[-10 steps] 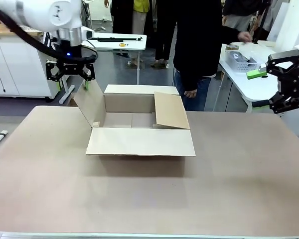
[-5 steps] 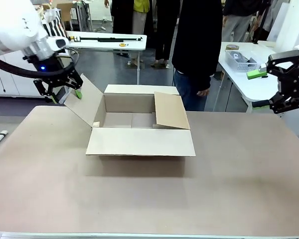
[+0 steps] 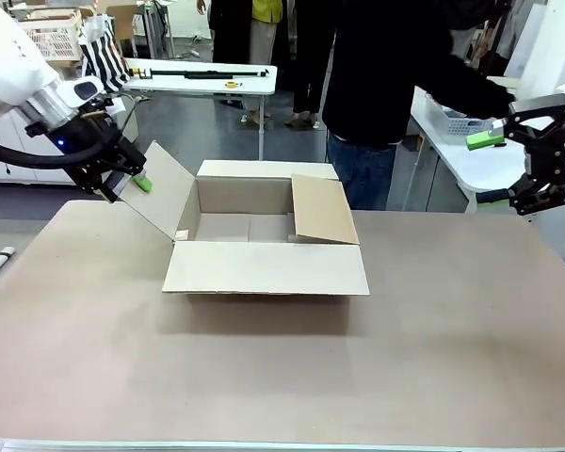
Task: Pack the gift set into the box.
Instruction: Place both hands on the side flaps of the Package Box and spread them outward.
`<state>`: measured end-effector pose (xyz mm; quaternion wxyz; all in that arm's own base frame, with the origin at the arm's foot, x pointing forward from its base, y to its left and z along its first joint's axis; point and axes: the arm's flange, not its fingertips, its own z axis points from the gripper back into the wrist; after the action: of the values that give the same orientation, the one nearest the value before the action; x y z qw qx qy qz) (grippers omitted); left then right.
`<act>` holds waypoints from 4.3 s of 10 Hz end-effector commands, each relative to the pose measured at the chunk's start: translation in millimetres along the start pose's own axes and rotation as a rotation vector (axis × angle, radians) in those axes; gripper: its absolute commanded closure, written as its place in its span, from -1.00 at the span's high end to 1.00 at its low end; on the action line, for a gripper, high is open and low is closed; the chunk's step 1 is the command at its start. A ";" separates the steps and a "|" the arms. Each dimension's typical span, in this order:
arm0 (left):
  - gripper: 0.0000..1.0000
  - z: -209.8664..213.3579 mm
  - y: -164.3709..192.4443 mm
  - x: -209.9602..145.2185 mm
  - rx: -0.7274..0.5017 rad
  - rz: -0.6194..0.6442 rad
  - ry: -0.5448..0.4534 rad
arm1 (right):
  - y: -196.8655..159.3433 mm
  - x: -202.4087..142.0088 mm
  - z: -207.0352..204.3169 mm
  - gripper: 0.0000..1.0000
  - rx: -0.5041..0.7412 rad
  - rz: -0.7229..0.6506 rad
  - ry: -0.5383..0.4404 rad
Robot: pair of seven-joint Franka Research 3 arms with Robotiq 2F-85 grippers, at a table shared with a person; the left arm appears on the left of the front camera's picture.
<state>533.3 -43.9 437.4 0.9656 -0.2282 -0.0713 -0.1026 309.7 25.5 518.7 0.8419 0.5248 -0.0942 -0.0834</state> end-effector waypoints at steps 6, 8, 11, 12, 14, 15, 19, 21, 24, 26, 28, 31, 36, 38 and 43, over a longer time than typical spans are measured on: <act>1.00 4.6 -8.6 3.9 0.055 0.052 -0.004 | 78.8 25.8 -96.9 1.00 -0.301 0.251 0.029; 1.00 4.6 -8.6 3.9 0.055 0.052 -0.004 | 106.9 26.2 -162.0 1.00 -0.546 0.334 -0.015; 1.00 4.6 -8.6 3.9 0.055 0.052 -0.004 | 108.5 14.5 -229.7 1.00 -0.721 0.504 -0.142; 1.00 4.6 -8.6 3.9 0.055 0.052 -0.004 | 97.9 13.4 -203.2 1.00 -0.645 0.462 0.044; 1.00 4.6 -8.6 3.9 0.055 0.052 -0.004 | 116.0 5.5 -227.0 1.00 -0.651 0.542 -0.074; 1.00 4.6 -8.6 3.9 0.055 0.052 -0.004 | 104.0 11.9 -227.1 1.00 -0.673 0.542 -0.043; 1.00 4.6 -8.6 3.9 0.055 0.052 -0.004 | 136.8 85.4 -327.2 1.00 -0.973 0.314 -0.033; 1.00 4.6 -8.6 3.9 0.055 0.052 -0.004 | 133.8 108.8 -378.9 1.00 -1.163 0.260 -0.029; 1.00 4.6 -8.6 3.9 0.055 0.052 -0.004 | 119.9 115.8 -436.5 1.00 -1.326 0.331 -0.025; 1.00 4.6 -8.6 3.9 0.055 0.052 -0.004 | 93.8 125.0 -450.2 1.00 -1.412 0.352 -0.042; 1.00 4.6 -8.6 3.9 0.055 0.052 -0.004 | 79.0 129.1 -446.3 1.00 -1.488 0.380 -0.089; 1.00 4.6 -8.6 3.9 0.055 0.052 -0.004 | 62.4 140.5 -430.6 1.00 -1.525 0.356 -0.134; 1.00 4.6 -8.6 3.9 0.055 0.052 -0.004 | 77.8 146.6 -374.8 1.00 -1.561 0.304 -0.180; 1.00 4.6 -8.6 3.9 0.055 0.052 -0.004 | 87.1 148.0 -343.7 1.00 -1.565 0.279 -0.222; 1.00 4.6 -8.6 3.9 0.055 0.052 -0.004 | 98.3 159.4 -332.3 1.00 -1.562 0.263 -0.192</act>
<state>536.2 -49.2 443.9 0.9710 -0.2137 -0.0703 -0.0806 547.3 313.1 478.1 0.9569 -0.2430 -0.1423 -0.0714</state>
